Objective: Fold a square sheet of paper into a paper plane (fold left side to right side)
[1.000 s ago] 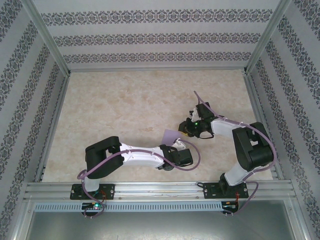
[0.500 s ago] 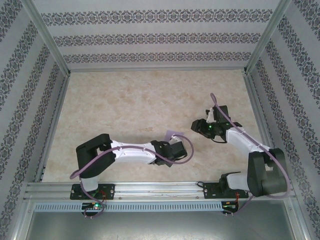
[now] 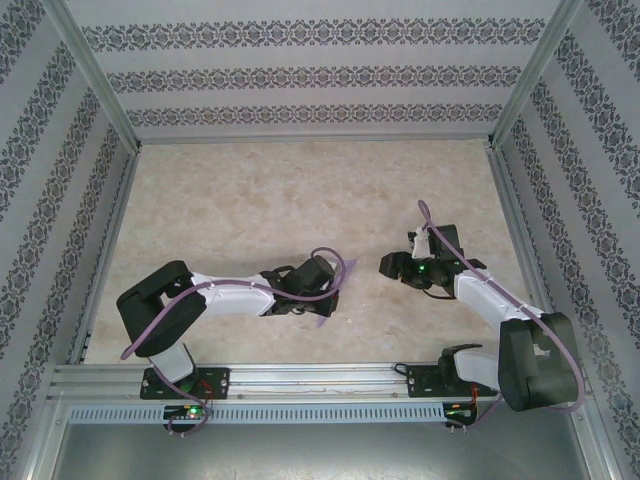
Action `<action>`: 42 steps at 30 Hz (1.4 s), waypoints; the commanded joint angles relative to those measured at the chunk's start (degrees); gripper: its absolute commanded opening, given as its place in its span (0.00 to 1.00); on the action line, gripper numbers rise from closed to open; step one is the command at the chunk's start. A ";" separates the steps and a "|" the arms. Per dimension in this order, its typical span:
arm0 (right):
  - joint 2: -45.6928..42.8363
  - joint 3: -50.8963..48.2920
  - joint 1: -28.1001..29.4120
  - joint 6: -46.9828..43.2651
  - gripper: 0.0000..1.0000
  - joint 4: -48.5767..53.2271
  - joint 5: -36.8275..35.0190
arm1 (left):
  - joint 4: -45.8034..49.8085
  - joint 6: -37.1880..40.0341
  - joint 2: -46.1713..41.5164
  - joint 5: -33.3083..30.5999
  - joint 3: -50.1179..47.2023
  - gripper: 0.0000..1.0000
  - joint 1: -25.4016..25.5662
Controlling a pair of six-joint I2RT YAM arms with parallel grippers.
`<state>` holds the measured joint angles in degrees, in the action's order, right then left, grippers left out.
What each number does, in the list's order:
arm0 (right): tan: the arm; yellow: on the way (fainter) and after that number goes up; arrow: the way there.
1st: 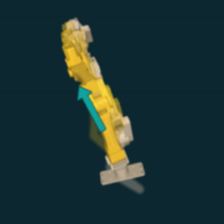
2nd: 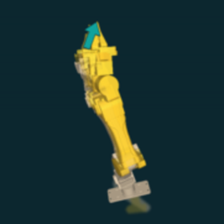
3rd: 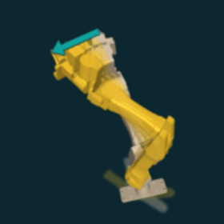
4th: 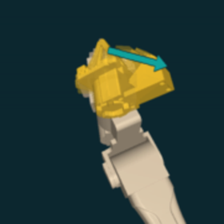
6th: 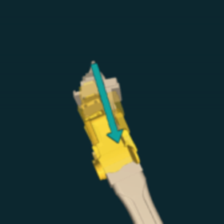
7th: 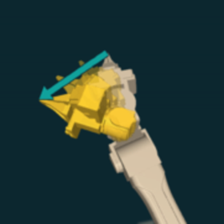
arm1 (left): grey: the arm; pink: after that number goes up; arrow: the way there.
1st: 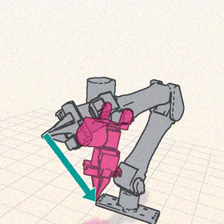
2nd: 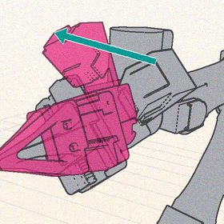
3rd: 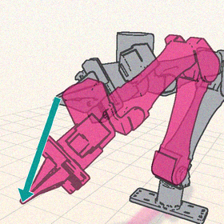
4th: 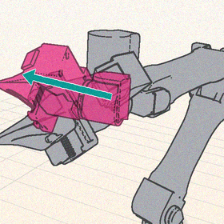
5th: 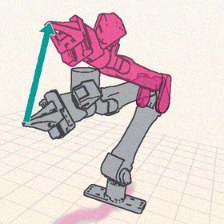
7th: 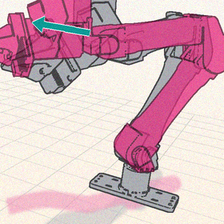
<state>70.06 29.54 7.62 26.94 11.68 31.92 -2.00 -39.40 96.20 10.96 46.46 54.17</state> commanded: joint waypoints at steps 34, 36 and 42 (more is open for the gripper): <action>9.23 -6.87 7.05 16.78 0.46 -26.34 7.65 | -40.10 -22.76 9.72 16.19 -7.05 0.00 -4.60; 9.84 -6.86 7.43 17.25 0.46 -27.15 7.25 | -40.88 -23.26 10.11 16.14 -7.17 0.00 -4.60; 11.54 -6.51 8.42 18.32 0.45 -28.90 6.50 | -42.55 -24.19 11.11 16.53 -7.21 0.00 -4.64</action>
<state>80.82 23.18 15.29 44.10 -14.66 38.65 -40.14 -62.02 106.26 26.61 39.75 50.48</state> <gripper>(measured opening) 0.447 0.044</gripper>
